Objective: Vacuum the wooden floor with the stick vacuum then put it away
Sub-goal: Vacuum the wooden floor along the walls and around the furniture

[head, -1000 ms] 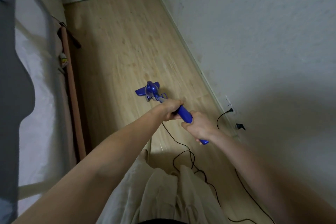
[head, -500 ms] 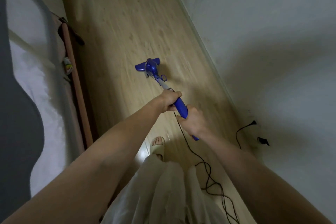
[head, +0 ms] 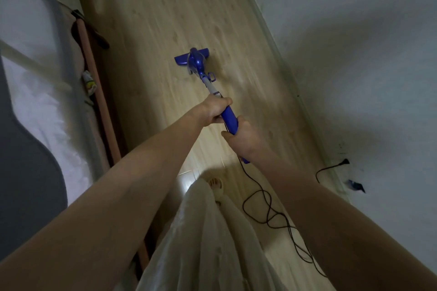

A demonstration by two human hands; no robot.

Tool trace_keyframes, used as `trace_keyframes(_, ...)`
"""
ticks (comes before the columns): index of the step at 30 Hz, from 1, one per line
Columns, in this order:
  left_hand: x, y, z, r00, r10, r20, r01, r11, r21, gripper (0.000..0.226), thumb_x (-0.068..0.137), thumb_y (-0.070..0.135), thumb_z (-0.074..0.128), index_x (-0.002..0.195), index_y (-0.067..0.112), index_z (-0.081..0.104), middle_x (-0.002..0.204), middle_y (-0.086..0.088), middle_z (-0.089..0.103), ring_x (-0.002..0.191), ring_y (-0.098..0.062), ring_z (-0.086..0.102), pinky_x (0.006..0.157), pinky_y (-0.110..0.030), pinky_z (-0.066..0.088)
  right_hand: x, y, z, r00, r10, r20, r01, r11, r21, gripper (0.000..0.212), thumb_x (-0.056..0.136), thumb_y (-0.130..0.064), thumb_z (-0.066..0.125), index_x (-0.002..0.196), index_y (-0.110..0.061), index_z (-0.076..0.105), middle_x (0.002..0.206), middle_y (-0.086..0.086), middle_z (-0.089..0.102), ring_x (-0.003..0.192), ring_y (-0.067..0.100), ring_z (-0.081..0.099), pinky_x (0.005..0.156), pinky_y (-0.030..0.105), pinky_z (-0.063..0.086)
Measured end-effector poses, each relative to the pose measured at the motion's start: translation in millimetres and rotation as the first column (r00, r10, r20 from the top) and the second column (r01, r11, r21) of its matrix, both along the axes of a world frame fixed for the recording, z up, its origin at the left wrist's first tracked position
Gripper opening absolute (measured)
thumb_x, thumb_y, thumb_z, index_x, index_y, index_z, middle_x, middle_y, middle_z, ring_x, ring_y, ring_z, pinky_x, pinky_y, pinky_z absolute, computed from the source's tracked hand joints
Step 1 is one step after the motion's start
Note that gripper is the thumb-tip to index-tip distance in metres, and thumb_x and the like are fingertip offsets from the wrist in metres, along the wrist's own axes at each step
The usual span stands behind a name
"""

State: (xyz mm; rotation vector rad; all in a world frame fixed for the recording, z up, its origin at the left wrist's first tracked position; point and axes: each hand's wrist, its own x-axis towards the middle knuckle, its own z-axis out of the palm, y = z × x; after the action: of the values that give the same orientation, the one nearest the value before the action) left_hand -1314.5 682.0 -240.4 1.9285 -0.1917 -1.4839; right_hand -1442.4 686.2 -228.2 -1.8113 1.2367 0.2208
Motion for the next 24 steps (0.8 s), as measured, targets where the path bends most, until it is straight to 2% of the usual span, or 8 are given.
trace_keyframes(4, -2.9, 13.0, 5.8, 1.000, 0.006, 0.002, -0.006, 1.000, 0.002, 0.012, 0.095, 0.017, 0.051, 0.100, 0.008, 0.044, 0.080, -0.004, 0.052, 0.070, -0.013, 0.055, 0.058, -0.023, 0.051, -1.8, 15.6, 2.4, 0.999, -0.053, 0.011, 0.052, 0.997, 0.050, 0.019, 0.089, -0.017, 0.059, 0.102, -0.010, 0.047, 0.080, 0.007, 0.055, 0.059, 0.020, 0.053, 0.052, 0.031, 0.048)
trace_keyframes(11, -41.6, 51.3, 17.2, 0.998, 0.060, -0.036, -0.060, 0.998, -0.006, 0.011, 0.093, 0.018, 0.053, 0.085, 0.014, 0.046, 0.077, -0.003, 0.051, 0.068, -0.012, 0.053, 0.057, -0.023, 0.048, -39.1, 50.8, 23.5, 0.999, -0.041, 0.026, 0.039, 0.996, 0.081, 0.016, 0.088, -0.014, 0.057, 0.100, -0.013, 0.047, 0.078, 0.001, 0.050, 0.061, 0.014, 0.049, 0.052, 0.022, 0.036)
trace_keyframes(16, -90.4, 81.3, 26.6, 0.998, 0.051, -0.045, -0.051, 0.999, 0.009, 0.012, 0.092, 0.019, 0.054, 0.086, 0.012, 0.047, 0.078, -0.005, 0.053, 0.070, -0.015, 0.054, 0.069, -0.028, 0.052, -89.1, 78.0, 36.6, 0.999, -0.032, 0.020, 0.030, 0.995, 0.093, 0.018, 0.087, -0.014, 0.057, 0.103, -0.015, 0.048, 0.083, 0.002, 0.054, 0.065, 0.015, 0.052, 0.055, 0.023, 0.039)
trace_keyframes(19, -125.8, 99.1, 33.3, 0.998, 0.046, -0.049, -0.045, 0.999, 0.032, 0.012, 0.093, 0.018, 0.054, 0.087, 0.011, 0.047, 0.079, -0.006, 0.054, 0.071, -0.015, 0.054, 0.071, -0.028, 0.052, -124.6, 95.3, 43.2, 1.000, -0.025, 0.013, 0.023, 0.993, 0.115, 0.019, 0.087, -0.015, 0.056, 0.104, -0.015, 0.048, 0.085, 0.003, 0.055, 0.065, 0.020, 0.056, 0.056, 0.025, 0.043)
trace_keyframes(22, -161.5, 115.2, 42.6, 0.996, 0.068, -0.065, -0.066, 0.997, 0.038, 0.012, 0.093, 0.018, 0.053, 0.088, 0.009, 0.047, 0.079, -0.006, 0.053, 0.070, -0.014, 0.054, 0.066, -0.026, 0.051, -158.4, 108.1, 51.5, 1.000, -0.004, -0.008, 0.005, 0.992, 0.125, 0.019, 0.087, -0.016, 0.056, 0.104, -0.014, 0.047, 0.087, 0.006, 0.057, 0.066, 0.025, 0.059, 0.060, 0.031, 0.051)
trace_keyframes(24, -185.7, 125.5, 51.9, 0.991, 0.102, -0.088, -0.100, 0.995, 0.025, 0.014, 0.094, 0.016, 0.051, 0.083, 0.010, 0.045, 0.077, -0.005, 0.050, 0.067, -0.013, 0.052, 0.057, -0.022, 0.051, -180.5, 114.4, 58.6, 1.000, 0.018, -0.025, -0.014, 0.992, 0.124, 0.020, 0.086, -0.016, 0.056, 0.104, -0.013, 0.048, 0.087, 0.008, 0.057, 0.066, 0.027, 0.058, 0.059, 0.034, 0.051)
